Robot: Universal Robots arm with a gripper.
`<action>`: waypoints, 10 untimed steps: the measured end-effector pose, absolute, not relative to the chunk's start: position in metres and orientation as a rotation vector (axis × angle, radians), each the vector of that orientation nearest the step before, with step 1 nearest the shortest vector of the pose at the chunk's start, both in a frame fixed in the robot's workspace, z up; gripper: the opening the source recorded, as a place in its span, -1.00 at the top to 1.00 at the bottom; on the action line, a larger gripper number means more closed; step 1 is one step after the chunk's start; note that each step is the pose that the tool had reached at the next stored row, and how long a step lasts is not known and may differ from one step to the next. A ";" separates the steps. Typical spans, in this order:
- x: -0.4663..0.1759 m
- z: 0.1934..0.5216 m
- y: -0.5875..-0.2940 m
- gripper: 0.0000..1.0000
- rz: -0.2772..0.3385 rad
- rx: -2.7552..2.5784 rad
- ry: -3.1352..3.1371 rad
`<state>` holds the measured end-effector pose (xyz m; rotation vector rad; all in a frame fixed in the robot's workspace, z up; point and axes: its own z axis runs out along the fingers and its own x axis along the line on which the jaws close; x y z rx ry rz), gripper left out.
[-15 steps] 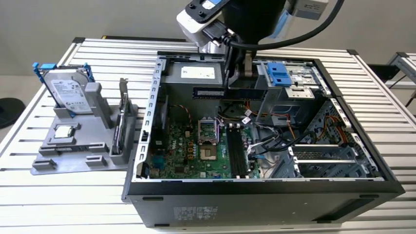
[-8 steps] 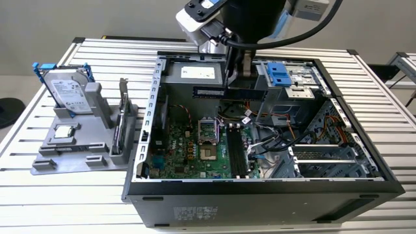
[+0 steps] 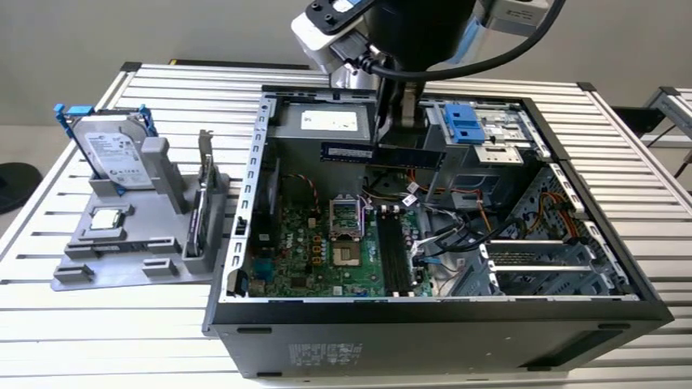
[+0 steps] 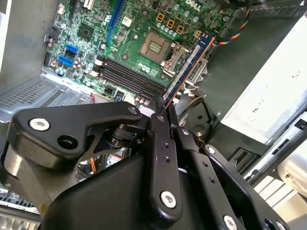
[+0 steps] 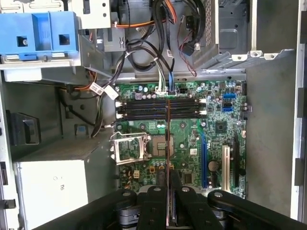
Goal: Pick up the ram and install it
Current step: 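Insert the ram into the slot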
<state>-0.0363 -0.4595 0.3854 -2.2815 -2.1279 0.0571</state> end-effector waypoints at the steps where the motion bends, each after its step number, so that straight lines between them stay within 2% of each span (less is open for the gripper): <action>1: -0.036 0.385 -0.460 1.00 0.057 -2.282 -2.128; 10: -0.036 0.385 -0.460 1.00 0.057 -2.282 -2.127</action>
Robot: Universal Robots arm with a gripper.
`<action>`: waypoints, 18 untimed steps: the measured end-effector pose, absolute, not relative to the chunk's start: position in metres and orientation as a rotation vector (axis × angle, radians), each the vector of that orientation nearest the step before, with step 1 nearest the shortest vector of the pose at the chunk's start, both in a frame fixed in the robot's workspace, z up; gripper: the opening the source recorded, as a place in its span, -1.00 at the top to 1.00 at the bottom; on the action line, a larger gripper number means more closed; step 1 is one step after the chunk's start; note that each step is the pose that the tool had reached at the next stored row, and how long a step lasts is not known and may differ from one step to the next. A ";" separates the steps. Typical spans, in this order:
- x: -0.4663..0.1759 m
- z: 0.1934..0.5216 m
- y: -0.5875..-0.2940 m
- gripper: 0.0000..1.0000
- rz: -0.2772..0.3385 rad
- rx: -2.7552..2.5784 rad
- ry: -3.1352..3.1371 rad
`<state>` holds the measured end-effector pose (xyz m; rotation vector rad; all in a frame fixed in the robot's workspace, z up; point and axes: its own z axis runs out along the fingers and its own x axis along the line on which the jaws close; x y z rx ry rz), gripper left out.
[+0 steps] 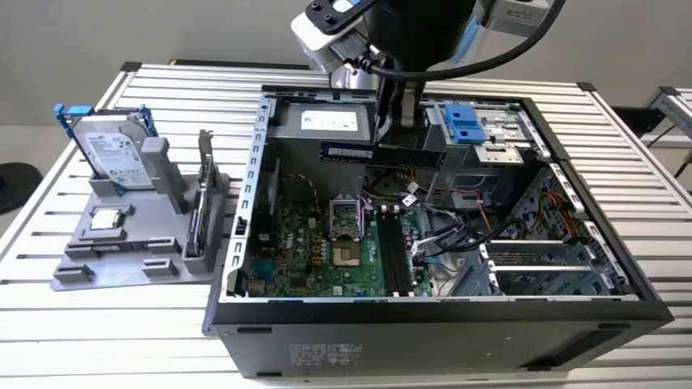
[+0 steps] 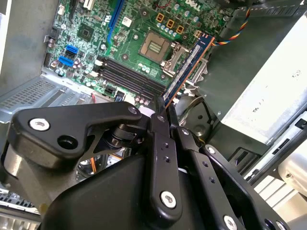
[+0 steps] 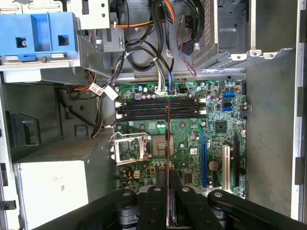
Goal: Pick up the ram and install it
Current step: 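Insert the ram into the slot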
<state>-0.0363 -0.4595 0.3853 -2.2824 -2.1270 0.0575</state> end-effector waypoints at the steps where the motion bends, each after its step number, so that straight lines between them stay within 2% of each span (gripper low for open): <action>1: -0.036 0.385 -0.460 1.00 0.058 -2.283 -2.126; 18: -0.036 0.385 -0.460 1.00 0.057 -2.345 -2.056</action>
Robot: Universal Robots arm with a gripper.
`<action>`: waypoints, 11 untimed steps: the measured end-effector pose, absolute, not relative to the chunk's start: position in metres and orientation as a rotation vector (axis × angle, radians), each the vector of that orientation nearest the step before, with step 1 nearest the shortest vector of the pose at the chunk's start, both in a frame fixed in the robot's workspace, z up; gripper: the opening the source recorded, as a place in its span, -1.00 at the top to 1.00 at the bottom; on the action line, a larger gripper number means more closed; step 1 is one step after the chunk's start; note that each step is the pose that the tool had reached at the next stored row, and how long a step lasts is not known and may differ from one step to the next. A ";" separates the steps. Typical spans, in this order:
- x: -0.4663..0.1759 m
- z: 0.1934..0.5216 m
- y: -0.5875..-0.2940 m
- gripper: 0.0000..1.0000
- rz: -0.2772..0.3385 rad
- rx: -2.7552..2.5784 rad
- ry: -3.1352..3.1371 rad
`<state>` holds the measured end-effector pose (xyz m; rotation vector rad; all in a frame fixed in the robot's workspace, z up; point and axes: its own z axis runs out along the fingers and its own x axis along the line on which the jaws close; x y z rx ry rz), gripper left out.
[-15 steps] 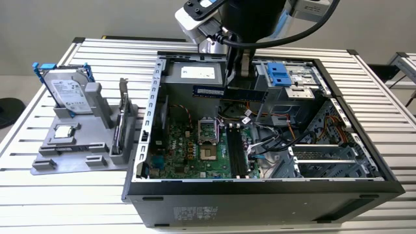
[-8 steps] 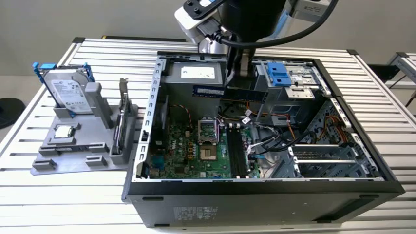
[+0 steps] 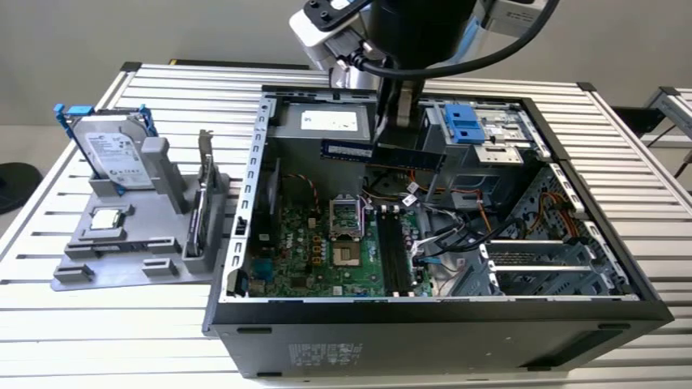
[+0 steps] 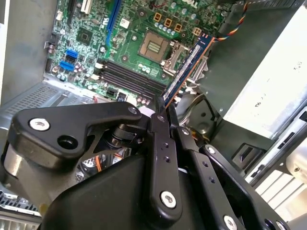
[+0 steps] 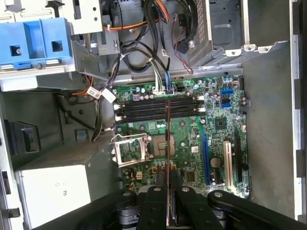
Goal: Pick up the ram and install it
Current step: 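Insert the ram into the slot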
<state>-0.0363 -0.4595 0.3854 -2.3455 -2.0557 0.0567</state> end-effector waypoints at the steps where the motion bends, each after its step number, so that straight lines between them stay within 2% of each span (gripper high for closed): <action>1: -0.036 0.385 -0.460 1.00 0.057 -2.350 -2.050; 11: -0.036 0.385 -0.460 1.00 0.056 -2.388 -2.005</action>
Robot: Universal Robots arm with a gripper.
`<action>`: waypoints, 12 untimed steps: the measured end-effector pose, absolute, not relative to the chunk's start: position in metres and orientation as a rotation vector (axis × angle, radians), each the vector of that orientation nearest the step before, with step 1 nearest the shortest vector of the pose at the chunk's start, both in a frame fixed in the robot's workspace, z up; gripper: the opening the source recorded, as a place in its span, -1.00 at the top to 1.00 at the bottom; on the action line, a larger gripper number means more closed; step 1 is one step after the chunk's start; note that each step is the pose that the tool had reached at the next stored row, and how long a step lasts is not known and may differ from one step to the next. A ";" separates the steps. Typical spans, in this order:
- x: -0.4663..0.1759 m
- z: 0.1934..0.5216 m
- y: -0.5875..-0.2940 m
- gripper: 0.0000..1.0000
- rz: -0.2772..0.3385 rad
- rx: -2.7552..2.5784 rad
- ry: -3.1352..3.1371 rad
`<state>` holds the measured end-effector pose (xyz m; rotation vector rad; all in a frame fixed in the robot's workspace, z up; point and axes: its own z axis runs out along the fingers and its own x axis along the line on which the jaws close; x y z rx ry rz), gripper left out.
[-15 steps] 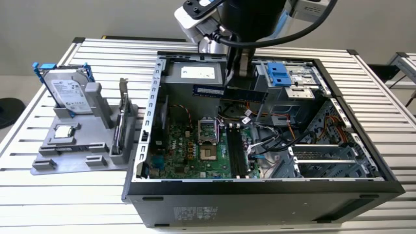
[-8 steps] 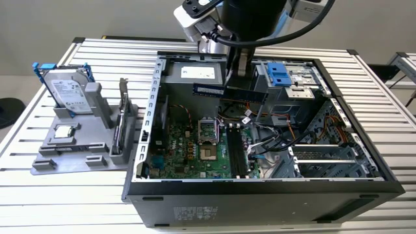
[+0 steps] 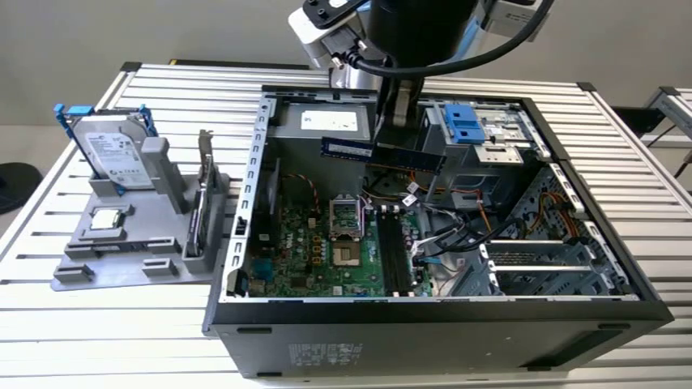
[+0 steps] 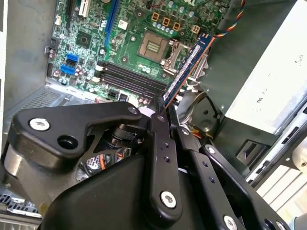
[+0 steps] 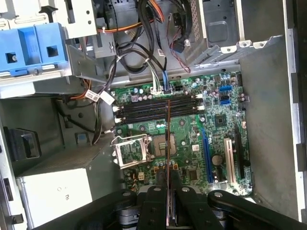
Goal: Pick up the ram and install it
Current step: 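Insert the ram into the slot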
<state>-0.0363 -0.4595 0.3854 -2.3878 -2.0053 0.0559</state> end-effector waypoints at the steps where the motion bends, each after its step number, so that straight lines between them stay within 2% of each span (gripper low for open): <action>1: -0.036 0.385 -0.460 1.00 0.056 -2.389 -2.003; 12: -0.036 0.385 -0.460 1.00 0.055 -2.405 -1.984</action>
